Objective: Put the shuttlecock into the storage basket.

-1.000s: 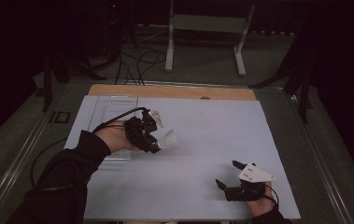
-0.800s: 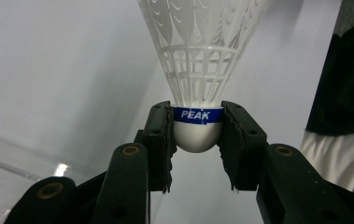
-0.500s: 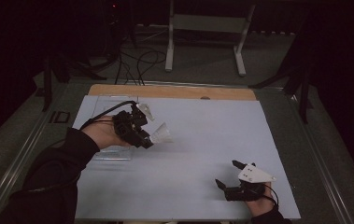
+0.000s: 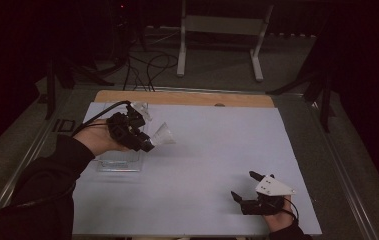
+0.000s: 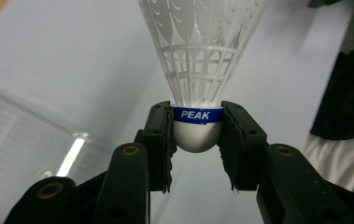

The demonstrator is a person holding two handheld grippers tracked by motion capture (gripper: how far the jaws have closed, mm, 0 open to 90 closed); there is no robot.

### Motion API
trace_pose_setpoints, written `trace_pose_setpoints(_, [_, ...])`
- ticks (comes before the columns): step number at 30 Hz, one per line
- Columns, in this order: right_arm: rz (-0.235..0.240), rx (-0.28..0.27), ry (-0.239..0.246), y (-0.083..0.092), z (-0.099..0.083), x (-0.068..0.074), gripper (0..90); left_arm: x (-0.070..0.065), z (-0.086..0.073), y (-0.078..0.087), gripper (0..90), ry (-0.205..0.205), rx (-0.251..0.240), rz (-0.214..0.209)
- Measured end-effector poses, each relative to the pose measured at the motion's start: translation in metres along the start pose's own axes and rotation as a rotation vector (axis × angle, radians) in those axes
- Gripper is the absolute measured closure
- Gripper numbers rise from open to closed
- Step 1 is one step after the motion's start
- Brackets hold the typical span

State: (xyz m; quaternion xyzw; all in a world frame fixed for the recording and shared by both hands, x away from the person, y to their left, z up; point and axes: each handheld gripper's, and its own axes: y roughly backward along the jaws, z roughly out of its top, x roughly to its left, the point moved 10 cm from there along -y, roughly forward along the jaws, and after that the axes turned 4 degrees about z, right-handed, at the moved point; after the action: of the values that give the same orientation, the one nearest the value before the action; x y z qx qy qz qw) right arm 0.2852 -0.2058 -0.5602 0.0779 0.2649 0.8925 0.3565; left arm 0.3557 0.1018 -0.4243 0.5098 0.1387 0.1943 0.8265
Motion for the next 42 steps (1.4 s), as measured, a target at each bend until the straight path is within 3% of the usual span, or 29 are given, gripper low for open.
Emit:
trace_pose_setpoints(19, [-0.003,-0.001,-0.003,0.0,0.001,0.0,9.1,0.029,-0.03,0.025,66.3,0.115,-0.009,0.06])
trace_pose_setpoints(42, [0.01,0.012,-0.002,-0.003,-0.001,0.002,9.1,0.05,-0.065,0.035,66.2,0.199,-0.022,0.109])
